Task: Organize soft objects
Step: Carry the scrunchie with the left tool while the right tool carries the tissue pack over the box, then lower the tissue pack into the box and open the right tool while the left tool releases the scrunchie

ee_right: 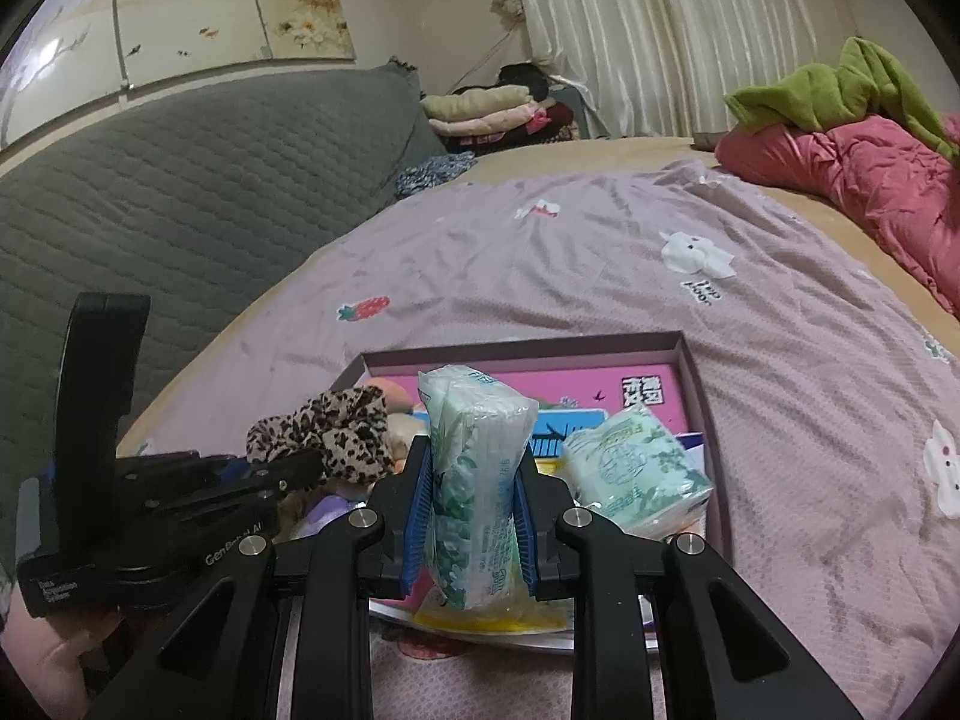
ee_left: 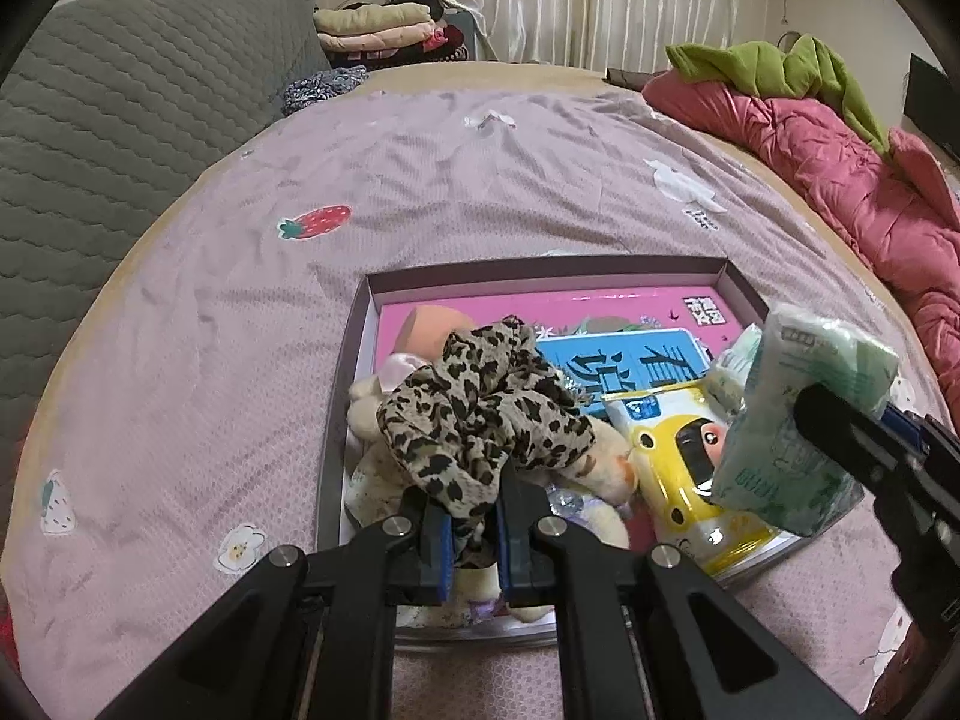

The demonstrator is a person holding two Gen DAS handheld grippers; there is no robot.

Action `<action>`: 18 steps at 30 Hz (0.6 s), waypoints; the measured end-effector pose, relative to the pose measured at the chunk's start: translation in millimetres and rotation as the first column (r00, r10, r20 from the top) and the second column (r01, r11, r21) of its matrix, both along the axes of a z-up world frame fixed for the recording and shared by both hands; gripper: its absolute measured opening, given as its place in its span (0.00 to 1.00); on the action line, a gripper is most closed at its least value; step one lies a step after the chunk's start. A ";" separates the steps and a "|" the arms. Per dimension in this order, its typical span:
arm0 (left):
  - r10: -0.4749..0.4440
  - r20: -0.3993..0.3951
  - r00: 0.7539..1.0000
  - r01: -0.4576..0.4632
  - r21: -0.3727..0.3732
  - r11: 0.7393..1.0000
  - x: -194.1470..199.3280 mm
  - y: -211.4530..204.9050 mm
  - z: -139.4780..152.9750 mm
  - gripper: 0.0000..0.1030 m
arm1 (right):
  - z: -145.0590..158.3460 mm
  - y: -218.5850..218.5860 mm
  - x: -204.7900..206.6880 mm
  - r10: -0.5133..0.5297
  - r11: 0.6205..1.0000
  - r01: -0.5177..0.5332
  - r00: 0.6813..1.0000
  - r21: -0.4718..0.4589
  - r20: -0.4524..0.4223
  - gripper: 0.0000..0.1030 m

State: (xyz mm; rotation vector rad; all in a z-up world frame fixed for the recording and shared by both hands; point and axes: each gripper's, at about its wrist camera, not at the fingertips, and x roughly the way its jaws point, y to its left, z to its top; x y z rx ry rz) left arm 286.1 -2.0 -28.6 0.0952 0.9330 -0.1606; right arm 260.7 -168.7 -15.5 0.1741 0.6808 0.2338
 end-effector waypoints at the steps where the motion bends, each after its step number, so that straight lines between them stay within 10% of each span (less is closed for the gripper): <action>1: 0.000 -0.002 1.000 0.000 0.005 1.000 0.2 -0.5 -1.0 0.10 | -1.9 1.8 0.5 0.002 1.000 -0.002 1.000 -0.006 -0.006 0.25; 18: -0.013 0.005 1.000 0.012 0.088 0.996 -3.5 -15.8 -10.7 0.10 | -17.7 0.1 6.3 -0.035 0.995 0.032 0.999 -0.092 -0.029 0.25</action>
